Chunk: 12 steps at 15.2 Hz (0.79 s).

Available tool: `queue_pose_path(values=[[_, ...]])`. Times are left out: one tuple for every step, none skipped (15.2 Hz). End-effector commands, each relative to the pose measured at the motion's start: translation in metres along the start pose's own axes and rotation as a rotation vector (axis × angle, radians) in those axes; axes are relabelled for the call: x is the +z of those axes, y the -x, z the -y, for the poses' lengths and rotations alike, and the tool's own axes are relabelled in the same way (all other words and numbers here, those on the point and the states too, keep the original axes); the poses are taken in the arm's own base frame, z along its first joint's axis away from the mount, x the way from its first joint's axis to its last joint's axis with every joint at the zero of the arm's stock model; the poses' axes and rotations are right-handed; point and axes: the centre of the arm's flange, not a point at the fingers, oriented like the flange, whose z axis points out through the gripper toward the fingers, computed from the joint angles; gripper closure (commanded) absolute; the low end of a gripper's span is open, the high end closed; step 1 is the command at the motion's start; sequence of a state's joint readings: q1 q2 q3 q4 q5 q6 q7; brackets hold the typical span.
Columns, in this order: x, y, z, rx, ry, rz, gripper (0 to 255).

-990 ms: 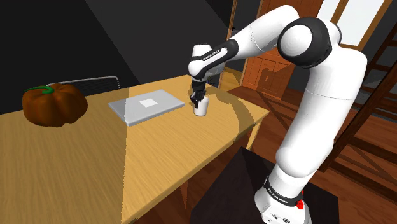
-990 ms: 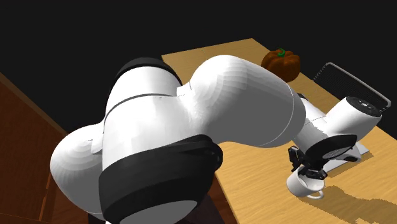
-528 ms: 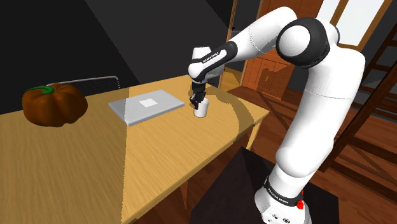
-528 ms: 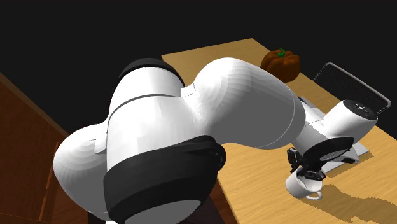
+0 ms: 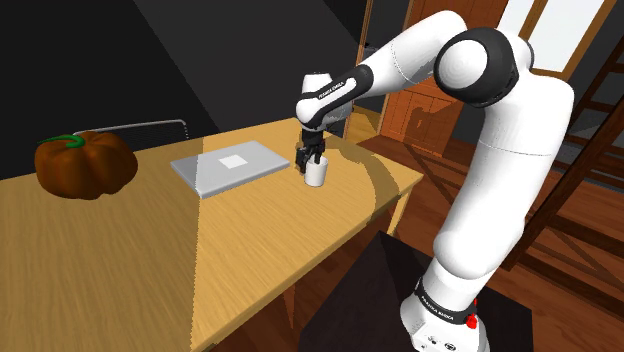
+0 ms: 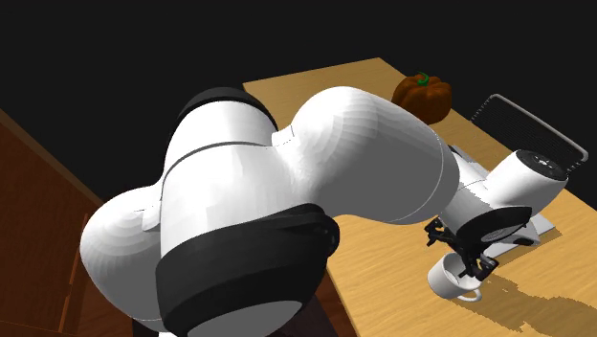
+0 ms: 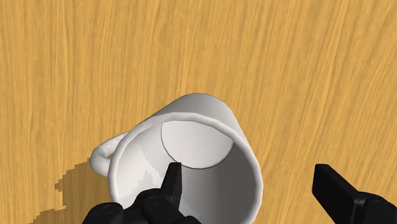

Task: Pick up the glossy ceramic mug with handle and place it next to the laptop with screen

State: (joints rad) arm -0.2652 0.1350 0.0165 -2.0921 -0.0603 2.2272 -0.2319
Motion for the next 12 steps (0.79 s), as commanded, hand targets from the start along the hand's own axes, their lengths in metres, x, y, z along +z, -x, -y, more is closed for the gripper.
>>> queue_pose_path(values=[[-0.013,0.000,0.000,0.000,0.000,0.000,0],[-0.026,0.000,0.000,0.000,0.000,0.000,0],[-0.040,0.000,0.000,0.000,0.000,0.000,0],[-0.050,0.000,0.000,0.000,0.000,0.000,0],[-0.050,0.000,0.000,0.000,0.000,0.000,0],[-0.050,0.000,0.000,0.000,0.000,0.000,0],[-0.050,0.000,0.000,0.000,0.000,0.000,0],[-0.050,0.000,0.000,0.000,0.000,0.000,0],[-0.050,0.000,0.000,0.000,0.000,0.000,0],[-0.050,0.000,0.000,0.000,0.000,0.000,0],[-0.050,0.000,0.000,0.000,0.000,0.000,0],[-0.050,0.000,0.000,0.000,0.000,0.000,0]])
